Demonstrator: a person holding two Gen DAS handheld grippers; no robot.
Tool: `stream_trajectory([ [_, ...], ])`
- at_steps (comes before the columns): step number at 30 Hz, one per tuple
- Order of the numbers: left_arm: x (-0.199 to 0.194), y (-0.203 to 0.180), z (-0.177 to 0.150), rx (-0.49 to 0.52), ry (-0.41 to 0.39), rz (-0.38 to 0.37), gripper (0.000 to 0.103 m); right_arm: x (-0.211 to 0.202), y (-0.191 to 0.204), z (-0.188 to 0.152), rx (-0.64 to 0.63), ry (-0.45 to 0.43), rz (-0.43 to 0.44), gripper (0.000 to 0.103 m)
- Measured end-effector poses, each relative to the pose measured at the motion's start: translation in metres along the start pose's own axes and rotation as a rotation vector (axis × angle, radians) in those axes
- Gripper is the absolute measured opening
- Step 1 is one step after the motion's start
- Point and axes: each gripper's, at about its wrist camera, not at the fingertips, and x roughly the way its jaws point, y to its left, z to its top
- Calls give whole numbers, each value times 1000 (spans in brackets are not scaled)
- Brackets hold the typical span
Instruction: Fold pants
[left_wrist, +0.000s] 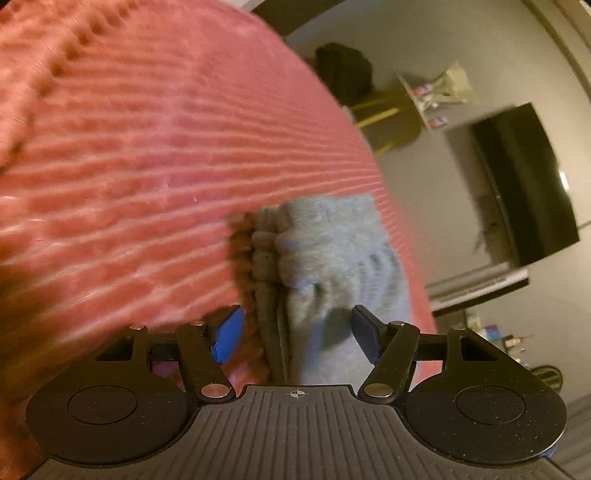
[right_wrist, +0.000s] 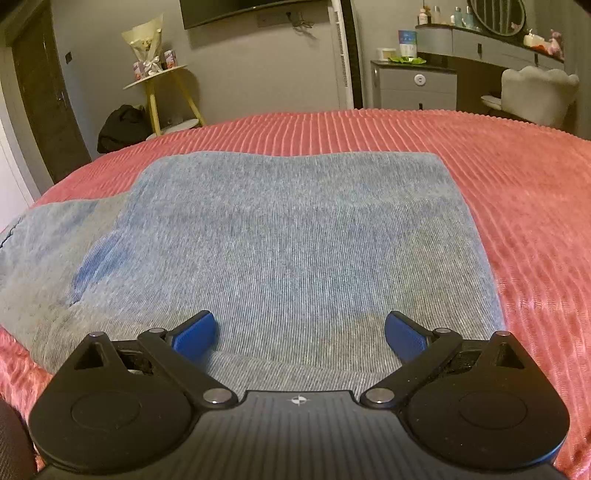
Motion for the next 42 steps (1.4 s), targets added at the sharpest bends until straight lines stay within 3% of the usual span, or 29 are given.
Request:
stream_trajectory([
  [3,18,-7,6,72,-15,17,72,0,0,0,3,1,-4,99],
  [6,28,-5,16,48,-5,-14,73,1,0,1,4,-1,-3,99],
  [9,33,1,26,-22,7,-25,58,3,-1,2,7,-7,-5,99],
  [13,14,-24,20,116,-37,6,42,2,-3,4,21,-5,-1,99],
  [21,-36,-139,-16,502,-144,-70,37,-12,-25,14,189,5,79,98],
  [26,-67,-218,-82,773,-169,-187,37,-27,-32,15,231,-33,105,98],
  [31,-72,-271,-178,968,-64,-319,37,-42,-46,19,301,-82,145,98],
  [34,-59,-282,-244,1078,21,-300,38,-49,-55,21,321,-94,148,95],
  [37,-33,-274,-301,1139,133,-211,39,-52,-66,22,375,-92,176,92],
  [40,-12,-262,-336,1224,278,-106,45,-53,-73,24,420,-79,209,91],
  [42,-18,-255,-346,1303,290,-84,54,-51,-72,24,443,-56,246,91],
])
